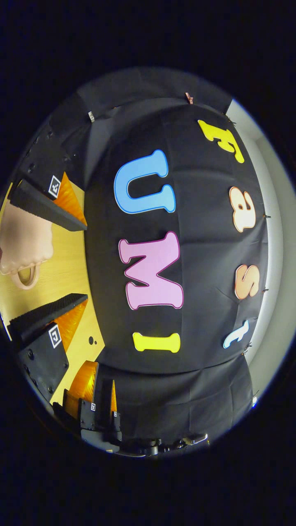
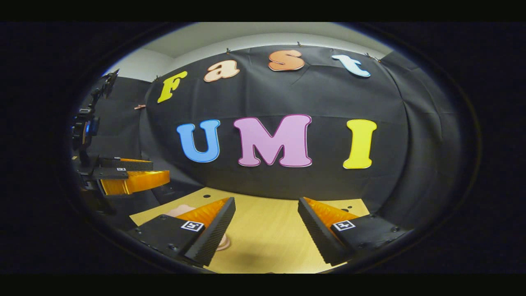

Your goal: First open the suitcase, pack the skin care products into it, and then close the suitcase.

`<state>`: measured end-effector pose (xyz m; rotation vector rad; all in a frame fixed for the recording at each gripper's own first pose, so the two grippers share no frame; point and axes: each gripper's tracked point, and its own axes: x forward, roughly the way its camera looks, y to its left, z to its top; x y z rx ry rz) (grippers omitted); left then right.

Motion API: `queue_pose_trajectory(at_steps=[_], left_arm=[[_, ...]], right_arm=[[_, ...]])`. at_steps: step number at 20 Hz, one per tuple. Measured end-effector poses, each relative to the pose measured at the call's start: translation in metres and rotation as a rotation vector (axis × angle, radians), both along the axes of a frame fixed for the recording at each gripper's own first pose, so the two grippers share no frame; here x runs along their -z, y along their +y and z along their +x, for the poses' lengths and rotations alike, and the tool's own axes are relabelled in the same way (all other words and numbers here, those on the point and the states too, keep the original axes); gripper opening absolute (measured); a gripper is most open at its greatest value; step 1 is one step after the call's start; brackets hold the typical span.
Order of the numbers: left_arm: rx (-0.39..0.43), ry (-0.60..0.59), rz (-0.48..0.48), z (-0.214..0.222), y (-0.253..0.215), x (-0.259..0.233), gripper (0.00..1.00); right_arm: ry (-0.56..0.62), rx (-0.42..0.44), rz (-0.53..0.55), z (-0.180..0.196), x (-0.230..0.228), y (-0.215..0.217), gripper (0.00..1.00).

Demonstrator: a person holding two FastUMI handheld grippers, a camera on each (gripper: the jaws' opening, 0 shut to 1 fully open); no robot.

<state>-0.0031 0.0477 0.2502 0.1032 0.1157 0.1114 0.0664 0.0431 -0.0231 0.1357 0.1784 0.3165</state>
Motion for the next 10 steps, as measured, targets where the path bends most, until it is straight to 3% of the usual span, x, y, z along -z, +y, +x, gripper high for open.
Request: queue_pose_trajectory(at_steps=[10], left_arm=[[0.055, -0.085, -0.075, 0.007, -0.009, -0.025, 0.94]], right_arm=[[-0.103, 0.026, -0.047, -0.004, -0.029, -0.001, 0.97]])
